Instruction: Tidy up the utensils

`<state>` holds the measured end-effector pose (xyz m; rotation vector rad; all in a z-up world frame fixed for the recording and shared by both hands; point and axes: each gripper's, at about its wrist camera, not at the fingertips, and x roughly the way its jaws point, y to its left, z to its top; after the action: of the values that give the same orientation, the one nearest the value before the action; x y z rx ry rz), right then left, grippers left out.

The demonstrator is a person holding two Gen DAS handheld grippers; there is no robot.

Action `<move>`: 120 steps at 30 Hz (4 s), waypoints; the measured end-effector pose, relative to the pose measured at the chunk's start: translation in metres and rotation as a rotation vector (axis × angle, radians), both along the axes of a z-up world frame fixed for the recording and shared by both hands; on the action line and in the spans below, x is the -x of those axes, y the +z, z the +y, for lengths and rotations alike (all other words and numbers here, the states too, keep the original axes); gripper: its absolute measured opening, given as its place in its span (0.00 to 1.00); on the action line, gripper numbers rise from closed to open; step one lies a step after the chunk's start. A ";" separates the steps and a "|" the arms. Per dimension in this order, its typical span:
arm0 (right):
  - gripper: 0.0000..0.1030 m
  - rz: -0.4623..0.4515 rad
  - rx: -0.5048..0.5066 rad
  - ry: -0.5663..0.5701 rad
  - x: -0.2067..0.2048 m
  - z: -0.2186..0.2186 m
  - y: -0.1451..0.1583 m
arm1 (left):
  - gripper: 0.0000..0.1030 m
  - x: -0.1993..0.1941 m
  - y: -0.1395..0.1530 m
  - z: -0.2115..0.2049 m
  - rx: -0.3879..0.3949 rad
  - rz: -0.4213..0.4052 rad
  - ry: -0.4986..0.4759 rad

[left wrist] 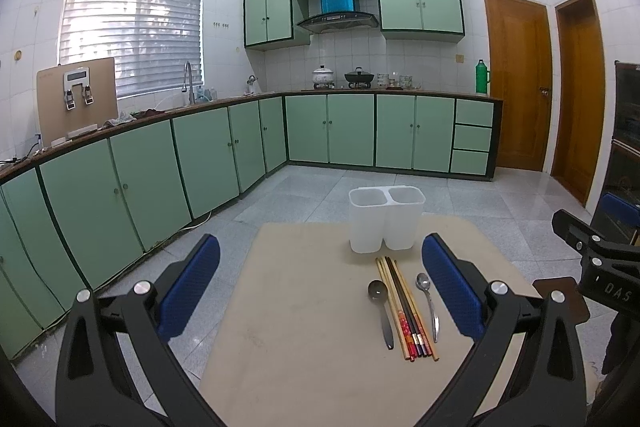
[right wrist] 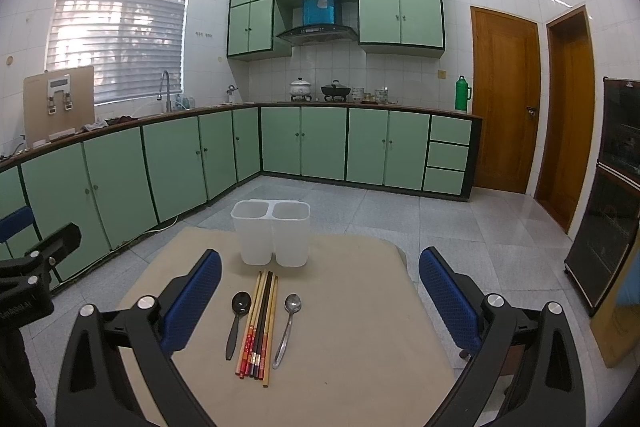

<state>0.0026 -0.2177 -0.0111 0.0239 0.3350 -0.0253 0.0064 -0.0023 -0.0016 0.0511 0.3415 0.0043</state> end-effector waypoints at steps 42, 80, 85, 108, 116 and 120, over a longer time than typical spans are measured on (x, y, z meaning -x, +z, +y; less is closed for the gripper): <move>0.62 0.517 -0.070 0.110 -0.199 0.015 -0.154 | 0.95 -0.163 -0.131 0.021 -0.066 0.351 0.086; 0.27 0.621 -0.034 0.139 -0.243 0.027 -0.199 | 0.96 -0.229 -0.222 -0.054 -0.096 0.598 -0.068; 0.28 0.615 -0.041 0.136 -0.240 0.028 -0.202 | 0.96 -0.232 -0.219 -0.036 -0.086 0.584 0.034; 0.30 0.643 -0.062 0.142 -0.246 0.019 -0.202 | 0.94 -0.265 -0.213 -0.043 -0.058 0.603 -0.050; 0.28 0.641 -0.062 0.138 -0.248 0.023 -0.202 | 0.38 -0.264 -0.214 -0.040 0.011 0.605 -0.104; 0.27 0.576 -0.072 0.130 -0.241 0.020 -0.196 | 0.33 -0.264 -0.209 -0.035 0.060 0.590 -0.153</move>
<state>0.2433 -0.1979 -0.2071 0.0664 0.9129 0.1108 0.2703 -0.0372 -0.2110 0.0174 0.9262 -0.1752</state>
